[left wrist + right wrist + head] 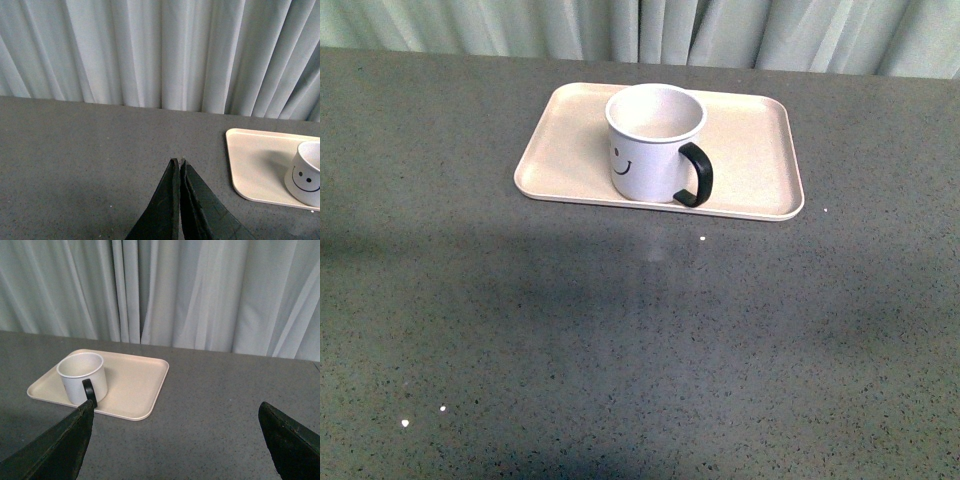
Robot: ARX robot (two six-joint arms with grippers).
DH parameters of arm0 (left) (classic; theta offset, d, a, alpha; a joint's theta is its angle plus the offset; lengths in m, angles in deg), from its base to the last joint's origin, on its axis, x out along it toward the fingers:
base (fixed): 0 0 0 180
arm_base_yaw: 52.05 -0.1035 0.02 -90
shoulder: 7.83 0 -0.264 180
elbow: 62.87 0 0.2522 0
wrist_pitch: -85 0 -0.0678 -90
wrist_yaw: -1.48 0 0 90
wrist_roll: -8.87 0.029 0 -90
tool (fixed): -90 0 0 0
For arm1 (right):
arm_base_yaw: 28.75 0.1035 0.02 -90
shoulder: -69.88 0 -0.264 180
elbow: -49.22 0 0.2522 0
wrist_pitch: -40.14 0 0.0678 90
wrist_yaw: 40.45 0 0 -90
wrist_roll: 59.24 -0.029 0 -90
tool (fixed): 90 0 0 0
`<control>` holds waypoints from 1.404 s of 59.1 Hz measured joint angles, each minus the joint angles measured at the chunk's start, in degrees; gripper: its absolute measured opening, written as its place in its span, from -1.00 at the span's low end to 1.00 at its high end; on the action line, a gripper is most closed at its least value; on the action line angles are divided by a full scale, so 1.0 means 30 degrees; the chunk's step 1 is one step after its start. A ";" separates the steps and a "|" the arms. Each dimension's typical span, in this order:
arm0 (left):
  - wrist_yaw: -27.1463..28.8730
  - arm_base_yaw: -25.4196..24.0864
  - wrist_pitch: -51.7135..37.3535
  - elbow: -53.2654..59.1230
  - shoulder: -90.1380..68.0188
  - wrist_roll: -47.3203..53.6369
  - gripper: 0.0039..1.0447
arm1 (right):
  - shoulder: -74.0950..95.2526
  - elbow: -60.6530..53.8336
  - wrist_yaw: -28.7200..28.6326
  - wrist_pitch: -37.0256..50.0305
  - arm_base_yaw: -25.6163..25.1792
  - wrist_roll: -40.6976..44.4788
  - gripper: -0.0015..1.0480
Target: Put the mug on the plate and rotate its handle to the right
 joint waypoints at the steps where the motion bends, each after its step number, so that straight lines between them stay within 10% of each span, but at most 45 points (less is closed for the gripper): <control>1: 0.0000 0.0000 0.0138 0.0073 0.0211 0.0000 -0.98 | 0.0000 0.0000 0.0000 0.0000 0.0000 0.0000 0.82; 83: 0.0007 -0.0007 1.1438 0.1384 1.2830 0.0007 -0.98 | 0.0007 0.0000 0.0000 0.0000 0.0000 0.0000 0.82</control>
